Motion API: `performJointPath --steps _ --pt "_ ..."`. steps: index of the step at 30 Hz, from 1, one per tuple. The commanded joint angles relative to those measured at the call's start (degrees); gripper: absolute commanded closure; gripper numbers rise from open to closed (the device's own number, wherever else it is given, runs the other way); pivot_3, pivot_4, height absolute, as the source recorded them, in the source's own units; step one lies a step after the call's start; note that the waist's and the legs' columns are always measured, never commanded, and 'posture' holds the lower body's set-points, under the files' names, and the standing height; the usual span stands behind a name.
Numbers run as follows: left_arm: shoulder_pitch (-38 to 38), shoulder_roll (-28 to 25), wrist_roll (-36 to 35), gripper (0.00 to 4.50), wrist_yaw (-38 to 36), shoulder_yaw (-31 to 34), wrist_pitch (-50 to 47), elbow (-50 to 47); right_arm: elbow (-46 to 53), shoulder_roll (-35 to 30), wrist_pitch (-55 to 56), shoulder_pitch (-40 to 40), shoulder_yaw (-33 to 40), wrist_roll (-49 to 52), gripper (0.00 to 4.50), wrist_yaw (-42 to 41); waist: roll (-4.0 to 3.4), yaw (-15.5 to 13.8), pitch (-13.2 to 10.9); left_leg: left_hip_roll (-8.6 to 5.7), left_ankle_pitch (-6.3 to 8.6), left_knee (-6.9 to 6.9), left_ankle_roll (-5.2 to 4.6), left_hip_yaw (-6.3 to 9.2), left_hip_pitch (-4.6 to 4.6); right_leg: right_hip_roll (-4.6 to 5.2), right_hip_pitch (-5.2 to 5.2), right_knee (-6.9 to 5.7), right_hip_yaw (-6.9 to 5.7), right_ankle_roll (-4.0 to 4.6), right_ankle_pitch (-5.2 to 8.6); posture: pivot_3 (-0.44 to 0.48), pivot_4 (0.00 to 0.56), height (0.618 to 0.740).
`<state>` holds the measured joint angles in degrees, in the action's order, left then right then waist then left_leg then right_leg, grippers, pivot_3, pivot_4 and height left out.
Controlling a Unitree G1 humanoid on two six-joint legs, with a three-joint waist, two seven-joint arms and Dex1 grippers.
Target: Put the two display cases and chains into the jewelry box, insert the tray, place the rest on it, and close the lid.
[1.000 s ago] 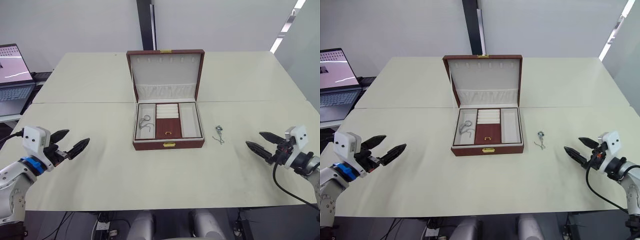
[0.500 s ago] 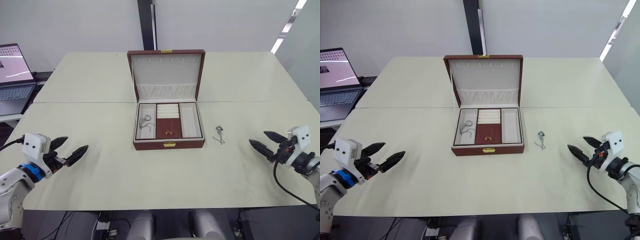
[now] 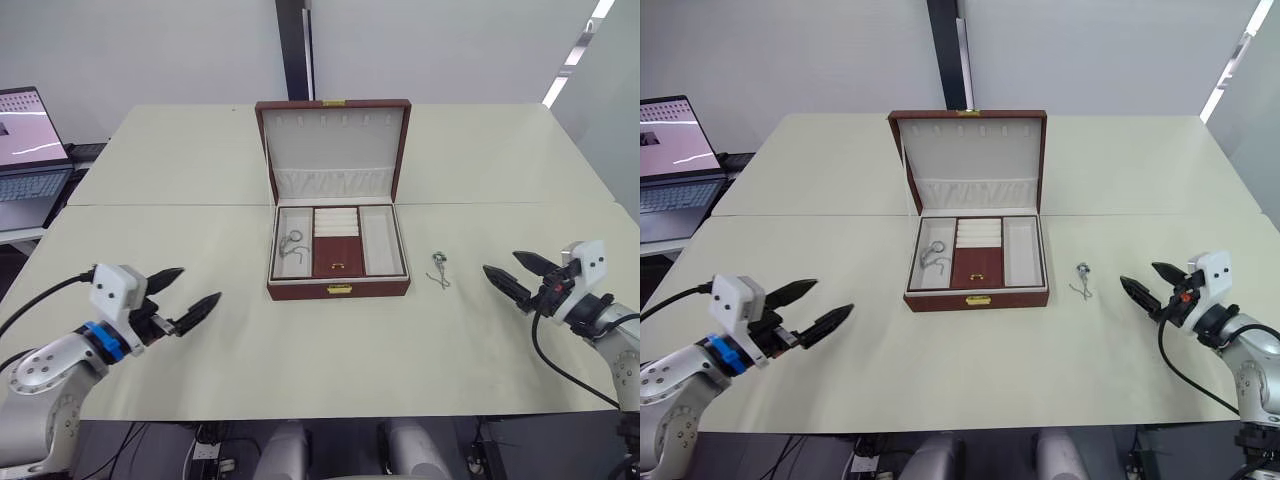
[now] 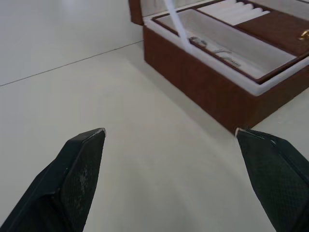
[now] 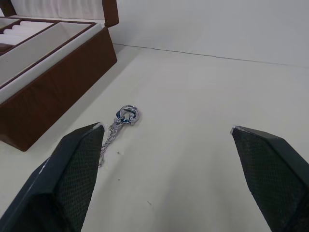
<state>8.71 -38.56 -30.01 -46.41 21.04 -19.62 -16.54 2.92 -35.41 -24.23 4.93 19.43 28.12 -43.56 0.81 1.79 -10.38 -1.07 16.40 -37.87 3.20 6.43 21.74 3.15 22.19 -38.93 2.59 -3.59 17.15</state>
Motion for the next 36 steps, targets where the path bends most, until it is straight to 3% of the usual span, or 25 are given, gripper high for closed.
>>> performJointPath --steps 1,7,15,23,31,34,36 --pt "-0.4 0.5 -1.3 0.00 -0.2 -4.5 -1.6 -7.1 5.0 2.1 -0.8 0.1 -3.0 -2.4 0.05 5.2 0.00 0.1 0.0 0.00 0.00 0.00 0.00 -0.01 0.00 0.00 0.01 -0.01 0.01 0.00 0.00 0.000 0.150 0.740" --pt "-4.2 0.3 -0.6 0.00 -4.2 -12.8 -0.7 -10.6 9.0 7.5 -2.1 1.6 -9.3 -7.0 0.05 13.4 -0.02 0.0 0.0 -0.03 -0.01 0.00 0.01 -0.01 0.00 -0.03 0.02 -0.03 0.02 0.00 0.00 0.000 0.150 0.740" --pt "-9.2 1.3 2.2 0.00 -9.2 -20.7 4.5 -9.8 8.2 10.1 -2.3 2.8 -14.3 -11.7 0.05 17.4 -0.02 0.1 0.0 -0.06 -0.01 0.00 0.01 -0.01 0.00 -0.03 0.02 -0.01 0.02 0.00 0.00 0.000 0.150 0.740" --pt "-11.7 4.6 4.6 0.00 -9.5 -24.5 9.2 -8.3 6.7 10.8 -3.0 3.5 -17.0 -15.1 0.05 19.4 -0.02 0.1 0.0 -0.06 -0.01 -0.01 0.00 -0.02 -0.01 -0.03 0.02 -0.02 0.02 0.00 0.00 0.000 0.150 0.740" --pt "-11.0 5.3 5.1 0.00 -8.8 -24.1 10.9 -7.4 6.9 11.6 -4.9 2.9 -19.1 -16.5 0.05 19.2 -0.01 0.1 0.0 -0.04 -0.01 -0.02 0.00 -0.01 -0.04 -0.05 -0.01 -0.03 0.02 0.00 0.00 0.000 0.150 0.740" --pt "-9.7 5.0 5.1 0.00 -9.0 -23.6 11.9 -6.8 6.6 11.7 -5.5 3.1 -19.2 -16.7 0.58 19.6 -0.01 0.2 0.0 -0.03 -0.01 -0.01 0.00 -0.01 -0.05 -0.06 -0.01 -0.03 0.02 0.00 0.00 0.000 0.150 0.740" --pt "-9.1 4.9 5.2 0.00 -9.2 -23.6 12.4 -6.6 6.3 11.8 -5.8 3.2 -19.3 -16.9 1.27 19.7 -0.01 0.2 0.0 -0.03 -0.01 -0.01 0.00 -0.01 -0.05 -0.06 -0.01 -0.03 0.02 0.00 0.00 0.000 0.150 0.740"
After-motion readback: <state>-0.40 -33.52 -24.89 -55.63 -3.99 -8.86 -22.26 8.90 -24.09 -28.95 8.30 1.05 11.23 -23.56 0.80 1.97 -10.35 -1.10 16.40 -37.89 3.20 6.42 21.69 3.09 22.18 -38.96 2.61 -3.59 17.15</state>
